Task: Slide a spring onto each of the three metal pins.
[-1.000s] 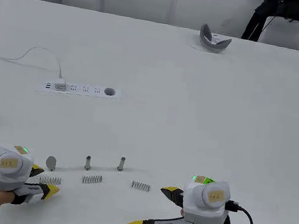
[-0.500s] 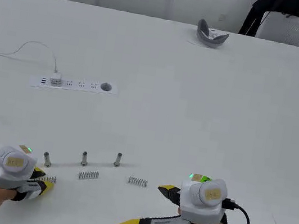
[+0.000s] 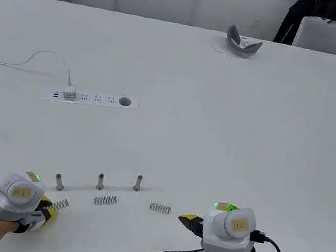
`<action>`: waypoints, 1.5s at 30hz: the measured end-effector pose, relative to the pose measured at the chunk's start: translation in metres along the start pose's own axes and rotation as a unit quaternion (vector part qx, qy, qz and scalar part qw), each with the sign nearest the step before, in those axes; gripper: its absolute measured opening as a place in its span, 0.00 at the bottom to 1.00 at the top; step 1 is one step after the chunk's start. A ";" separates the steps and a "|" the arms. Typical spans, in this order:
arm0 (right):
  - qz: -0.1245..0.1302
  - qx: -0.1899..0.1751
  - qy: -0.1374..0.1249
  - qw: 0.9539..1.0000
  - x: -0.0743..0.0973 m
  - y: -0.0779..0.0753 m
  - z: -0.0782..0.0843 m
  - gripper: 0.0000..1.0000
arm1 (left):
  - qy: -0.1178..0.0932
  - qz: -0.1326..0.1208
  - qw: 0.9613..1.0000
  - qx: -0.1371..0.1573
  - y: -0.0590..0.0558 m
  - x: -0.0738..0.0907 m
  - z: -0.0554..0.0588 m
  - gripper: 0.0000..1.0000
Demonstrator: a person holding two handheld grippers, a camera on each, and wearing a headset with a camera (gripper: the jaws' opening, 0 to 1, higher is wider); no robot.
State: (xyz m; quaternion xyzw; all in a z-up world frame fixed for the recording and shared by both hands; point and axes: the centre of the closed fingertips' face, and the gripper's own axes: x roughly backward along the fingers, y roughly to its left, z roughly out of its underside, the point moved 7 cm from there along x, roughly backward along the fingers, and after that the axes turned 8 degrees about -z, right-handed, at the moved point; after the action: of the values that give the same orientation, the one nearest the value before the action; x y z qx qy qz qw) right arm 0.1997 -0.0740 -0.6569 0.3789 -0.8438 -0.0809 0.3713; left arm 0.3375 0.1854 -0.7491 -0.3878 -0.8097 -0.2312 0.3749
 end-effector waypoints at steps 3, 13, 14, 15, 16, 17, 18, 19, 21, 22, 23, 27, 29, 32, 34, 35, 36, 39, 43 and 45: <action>-0.002 0.001 -0.001 1.000 0.000 0.001 -0.001 0.96 | 0.004 -0.006 1.000 0.008 0.001 0.002 0.002 0.10; -0.007 0.002 0.007 1.000 -0.001 0.004 0.004 0.95 | -0.002 -0.013 0.999 0.048 -0.004 0.015 0.012 0.10; -0.008 0.001 0.006 1.000 -0.002 0.003 0.003 0.95 | -0.005 -0.014 0.999 0.048 -0.005 0.018 0.011 0.10; -0.009 0.001 0.006 1.000 -0.002 0.003 0.003 0.95 | -0.007 -0.015 0.999 0.050 -0.006 0.020 0.010 0.10; -0.009 0.001 0.006 1.000 -0.002 0.003 0.003 0.95 | -0.008 -0.016 0.999 0.051 -0.006 0.021 0.010 0.10; -0.010 0.003 0.006 1.000 -0.003 0.003 0.002 0.95 | -0.011 -0.017 0.998 0.053 -0.005 0.022 0.009 0.10; -0.010 0.003 0.006 1.000 -0.003 0.003 0.002 0.95 | -0.014 -0.018 0.998 0.055 -0.005 0.024 0.009 0.10; -0.010 0.003 0.006 1.000 -0.003 0.003 0.001 0.95 | -0.016 -0.018 0.998 0.057 -0.006 0.026 0.008 0.10; -0.012 0.005 0.007 1.000 -0.004 0.003 0.001 0.95 | -0.021 -0.018 0.998 0.062 -0.007 0.030 0.007 0.10; -0.013 0.005 0.007 1.000 -0.004 0.003 0.000 0.95 | -0.023 -0.019 0.998 0.062 -0.007 0.032 0.006 0.10; -0.013 0.006 0.007 1.000 -0.004 0.004 -0.001 0.95 | -0.025 -0.019 0.998 0.062 -0.007 0.033 0.006 0.10; -0.020 0.005 0.006 1.000 -0.006 0.006 -0.002 0.95 | -0.034 -0.020 0.997 0.070 -0.006 0.040 0.005 0.10; -0.021 0.006 0.005 1.000 -0.007 0.007 -0.003 0.95 | -0.036 -0.020 0.996 0.073 -0.006 0.043 0.004 0.10; -0.019 0.012 0.006 1.000 -0.008 0.007 -0.004 0.95 | -0.045 -0.016 0.995 0.083 -0.006 0.051 0.003 0.10; -0.023 0.011 0.005 1.000 -0.009 0.008 -0.005 0.95 | -0.047 -0.015 0.995 0.083 -0.005 0.055 0.002 0.10; -0.023 0.010 0.004 1.000 -0.009 0.008 -0.005 0.95 | -0.049 -0.016 0.995 0.083 -0.005 0.056 0.002 0.10; -0.024 0.009 0.004 1.000 -0.009 0.008 -0.005 0.95 | -0.050 -0.017 0.995 0.081 -0.005 0.058 0.002 0.10; -0.026 0.009 0.003 1.000 -0.010 0.008 -0.008 0.94 | -0.053 -0.018 0.995 0.080 -0.004 0.064 0.000 0.10; -0.032 0.001 -0.010 0.999 -0.012 0.007 -0.014 0.93 | -0.062 -0.022 0.995 0.075 -0.003 0.073 -0.006 0.10; -0.033 0.001 -0.012 0.999 -0.013 0.007 -0.017 0.93 | -0.066 -0.023 0.995 0.075 -0.003 0.076 -0.009 0.10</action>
State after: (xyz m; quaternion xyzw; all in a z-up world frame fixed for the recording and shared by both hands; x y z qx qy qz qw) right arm 0.2127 -0.0575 -0.6492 0.4062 -0.8354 -0.0969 0.3575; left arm 0.3070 0.2123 -0.6836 -0.3544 -0.8565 -0.1521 0.3431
